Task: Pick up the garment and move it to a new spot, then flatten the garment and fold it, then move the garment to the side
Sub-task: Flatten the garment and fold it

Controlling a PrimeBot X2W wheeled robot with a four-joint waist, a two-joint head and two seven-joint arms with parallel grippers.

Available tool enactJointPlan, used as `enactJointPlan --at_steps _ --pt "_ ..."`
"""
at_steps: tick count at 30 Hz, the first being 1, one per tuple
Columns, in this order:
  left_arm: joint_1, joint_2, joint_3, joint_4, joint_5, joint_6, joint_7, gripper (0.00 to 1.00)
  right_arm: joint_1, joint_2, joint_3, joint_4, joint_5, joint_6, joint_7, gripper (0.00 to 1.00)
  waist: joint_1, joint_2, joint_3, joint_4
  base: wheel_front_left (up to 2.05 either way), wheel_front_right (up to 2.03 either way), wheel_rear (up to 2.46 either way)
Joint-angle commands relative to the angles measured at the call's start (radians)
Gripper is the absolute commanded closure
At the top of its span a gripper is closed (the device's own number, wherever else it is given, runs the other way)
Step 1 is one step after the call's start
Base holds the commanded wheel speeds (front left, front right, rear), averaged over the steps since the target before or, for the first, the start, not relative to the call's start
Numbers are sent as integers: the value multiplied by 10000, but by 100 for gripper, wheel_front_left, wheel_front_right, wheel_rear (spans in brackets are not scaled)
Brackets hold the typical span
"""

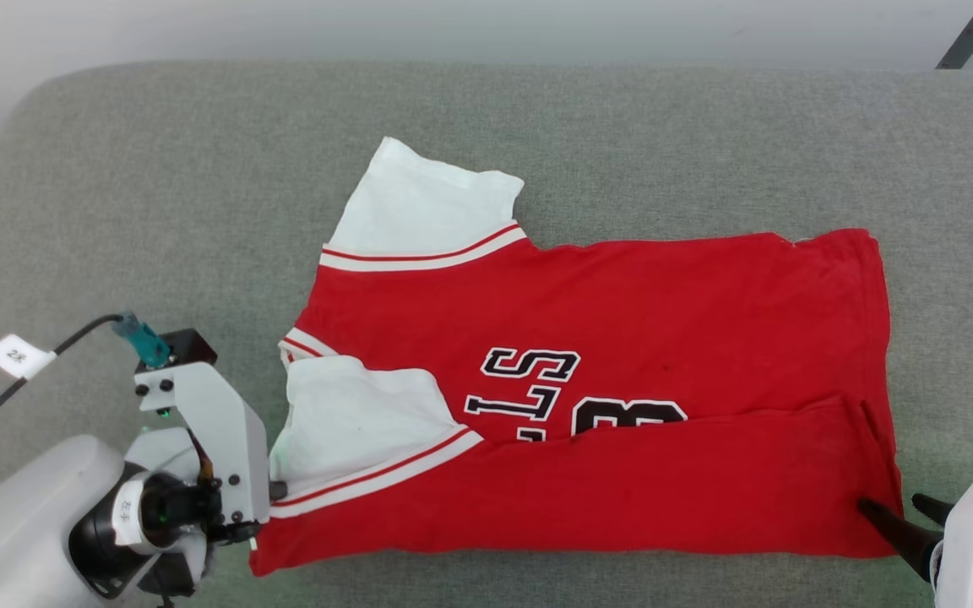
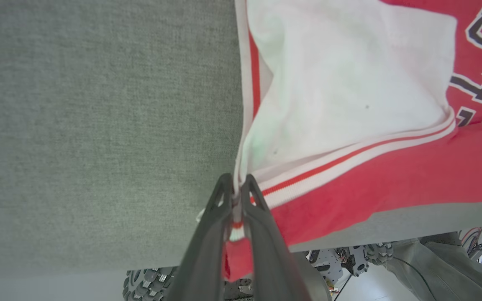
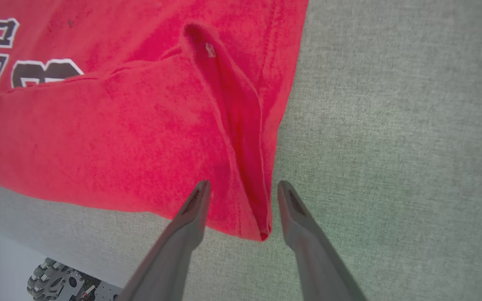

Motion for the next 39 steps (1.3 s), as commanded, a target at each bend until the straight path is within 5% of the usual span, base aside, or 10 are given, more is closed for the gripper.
enactJointPlan --at_steps 1,4,6,8,15,27,39 --pt "-14 66 31 12 120 -33 -59 59 -54 42 -40 -121 -46 -10 -46 0 0 0 -31 -36 0 0 0" --pt "-81 140 74 -12 186 -80 -144 44 -4 128 -104 -347 -28 -10 -136 0 0 0 -93 -96 0 0 0" --pt "-128 176 126 -43 247 -150 -243 14 26 206 -171 -537 -55 -10 -262 0 0 0 -146 -150 0 0 0" --pt "-195 204 154 -78 327 -213 -324 0 63 285 -202 -726 -89 -10 -426 0 0 0 -195 -197 0 0 0" --pt "-511 288 231 -303 727 -521 -620 0 37 508 -77 -1462 -214 -10 -1652 0 0 0 -350 -433 0 0 0" --pt "-2406 -649 486 1247 2661 -2524 -3128 0 -705 -55 1080 -2181 -1317 -9 -6392 0 0 0 -163 -1261 0 0 0" --pt "-4858 -1509 304 4566 3524 -4173 -3312 0 -1401 -174 1900 -1863 -1979 -10 -9348 0 0 0 1126 -2389 0 0 0"
